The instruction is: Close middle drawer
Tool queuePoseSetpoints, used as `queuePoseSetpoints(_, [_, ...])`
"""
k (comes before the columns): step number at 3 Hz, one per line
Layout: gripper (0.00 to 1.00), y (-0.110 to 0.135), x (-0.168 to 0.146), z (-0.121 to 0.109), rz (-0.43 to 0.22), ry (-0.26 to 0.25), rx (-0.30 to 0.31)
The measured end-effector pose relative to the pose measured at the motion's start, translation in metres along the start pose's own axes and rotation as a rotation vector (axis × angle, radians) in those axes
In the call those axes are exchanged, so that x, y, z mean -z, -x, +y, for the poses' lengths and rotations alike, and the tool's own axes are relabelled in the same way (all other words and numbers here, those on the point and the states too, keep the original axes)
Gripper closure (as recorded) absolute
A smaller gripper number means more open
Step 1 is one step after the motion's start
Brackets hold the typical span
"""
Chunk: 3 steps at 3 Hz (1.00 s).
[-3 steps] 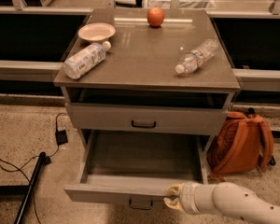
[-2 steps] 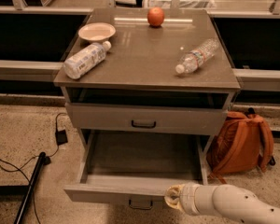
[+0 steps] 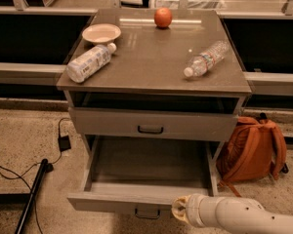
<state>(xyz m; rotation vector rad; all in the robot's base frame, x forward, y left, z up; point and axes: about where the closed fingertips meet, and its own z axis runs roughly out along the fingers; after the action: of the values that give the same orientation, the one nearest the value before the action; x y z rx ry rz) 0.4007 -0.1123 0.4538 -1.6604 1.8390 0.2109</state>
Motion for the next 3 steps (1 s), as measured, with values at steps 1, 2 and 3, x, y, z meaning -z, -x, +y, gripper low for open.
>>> queuePoseSetpoints(1, [1.0, 0.004, -0.005, -0.001, -0.018, 0.005, 0.004])
queuePoseSetpoints(2, [1.0, 0.004, -0.008, -0.001, -0.028, 0.009, 0.003])
queuePoseSetpoints(3, [1.0, 0.005, -0.023, -0.002, -0.068, 0.029, 0.004])
